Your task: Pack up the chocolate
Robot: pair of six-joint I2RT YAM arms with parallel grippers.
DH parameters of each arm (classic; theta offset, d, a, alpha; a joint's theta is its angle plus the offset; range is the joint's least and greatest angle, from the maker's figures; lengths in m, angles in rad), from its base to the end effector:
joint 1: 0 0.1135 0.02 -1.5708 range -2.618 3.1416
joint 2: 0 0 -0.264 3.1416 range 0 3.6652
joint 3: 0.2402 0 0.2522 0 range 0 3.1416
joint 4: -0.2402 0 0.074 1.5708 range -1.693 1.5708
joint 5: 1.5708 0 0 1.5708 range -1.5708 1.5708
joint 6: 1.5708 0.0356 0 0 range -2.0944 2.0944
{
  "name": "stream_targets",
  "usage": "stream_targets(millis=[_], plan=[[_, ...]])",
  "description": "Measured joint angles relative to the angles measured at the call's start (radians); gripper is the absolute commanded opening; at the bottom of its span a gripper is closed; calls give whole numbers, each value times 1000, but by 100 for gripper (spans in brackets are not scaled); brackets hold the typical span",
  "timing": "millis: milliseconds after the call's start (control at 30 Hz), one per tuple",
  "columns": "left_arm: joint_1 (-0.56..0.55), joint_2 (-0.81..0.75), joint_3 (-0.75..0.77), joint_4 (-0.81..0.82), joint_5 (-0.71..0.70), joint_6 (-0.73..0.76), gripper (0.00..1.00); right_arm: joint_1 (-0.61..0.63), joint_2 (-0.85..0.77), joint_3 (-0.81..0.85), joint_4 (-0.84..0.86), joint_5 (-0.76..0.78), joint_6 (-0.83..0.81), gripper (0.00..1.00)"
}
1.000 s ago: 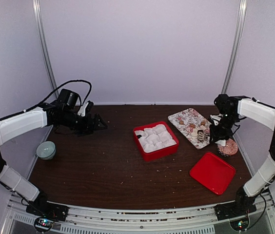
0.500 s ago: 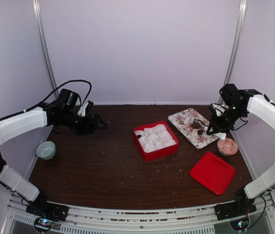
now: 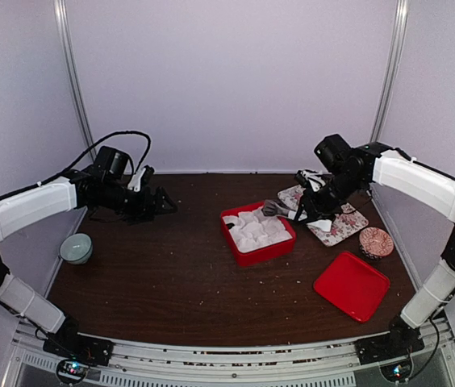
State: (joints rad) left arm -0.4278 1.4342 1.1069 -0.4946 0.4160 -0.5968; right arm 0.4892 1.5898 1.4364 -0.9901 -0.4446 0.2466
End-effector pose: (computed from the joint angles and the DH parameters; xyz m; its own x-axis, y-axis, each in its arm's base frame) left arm 0.2741 -0.1408 0.2751 -0.9052 -0.1522 -0.3968 0.1464 0.7648 -0.6274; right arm 0.2755 0.1640 0.3027 -0.9210 -0.2406 -0.3063 -0.3679 0.7960 0.4807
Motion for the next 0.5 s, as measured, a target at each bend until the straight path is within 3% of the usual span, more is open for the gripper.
stream_targets(millis=[500], plan=[[0, -4, 0, -1, -1, 0, 97, 132, 210, 107, 43, -11, 16, 28]])
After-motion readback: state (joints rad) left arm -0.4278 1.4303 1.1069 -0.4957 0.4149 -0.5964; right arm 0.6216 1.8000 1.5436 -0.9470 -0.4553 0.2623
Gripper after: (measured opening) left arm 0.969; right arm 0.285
